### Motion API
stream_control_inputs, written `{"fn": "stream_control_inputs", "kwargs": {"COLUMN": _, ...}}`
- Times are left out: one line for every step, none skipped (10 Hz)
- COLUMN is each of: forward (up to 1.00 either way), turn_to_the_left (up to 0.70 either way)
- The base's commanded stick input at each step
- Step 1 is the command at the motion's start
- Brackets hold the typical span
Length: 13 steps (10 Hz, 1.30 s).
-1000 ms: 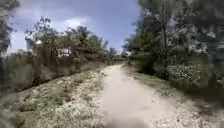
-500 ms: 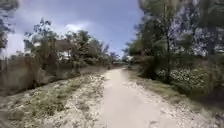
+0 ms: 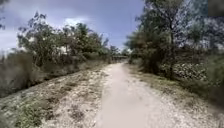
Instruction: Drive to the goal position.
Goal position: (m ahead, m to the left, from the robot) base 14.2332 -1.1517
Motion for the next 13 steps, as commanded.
{"fn": "stream_control_inputs", "kwargs": {"forward": 0.50, "turn_to_the_left": 0.00}}
{"fn": "stream_control_inputs", "kwargs": {"forward": 0.50, "turn_to_the_left": 0.00}}
{"fn": "stream_control_inputs", "kwargs": {"forward": 0.50, "turn_to_the_left": 0.00}}
{"fn": "stream_control_inputs", "kwargs": {"forward": 0.50, "turn_to_the_left": 0.00}}
{"fn": "stream_control_inputs", "kwargs": {"forward": 0.50, "turn_to_the_left": 0.00}}
{"fn": "stream_control_inputs", "kwargs": {"forward": 0.50, "turn_to_the_left": 0.00}}
{"fn": "stream_control_inputs", "kwargs": {"forward": 0.50, "turn_to_the_left": 0.00}}
{"fn": "stream_control_inputs", "kwargs": {"forward": 0.50, "turn_to_the_left": 0.00}}
{"fn": "stream_control_inputs", "kwargs": {"forward": 0.50, "turn_to_the_left": 0.00}}
{"fn": "stream_control_inputs", "kwargs": {"forward": 0.50, "turn_to_the_left": 0.00}}
{"fn": "stream_control_inputs", "kwargs": {"forward": 0.50, "turn_to_the_left": 0.00}}
{"fn": "stream_control_inputs", "kwargs": {"forward": 0.50, "turn_to_the_left": 0.00}}
{"fn": "stream_control_inputs", "kwargs": {"forward": 0.50, "turn_to_the_left": 0.00}}
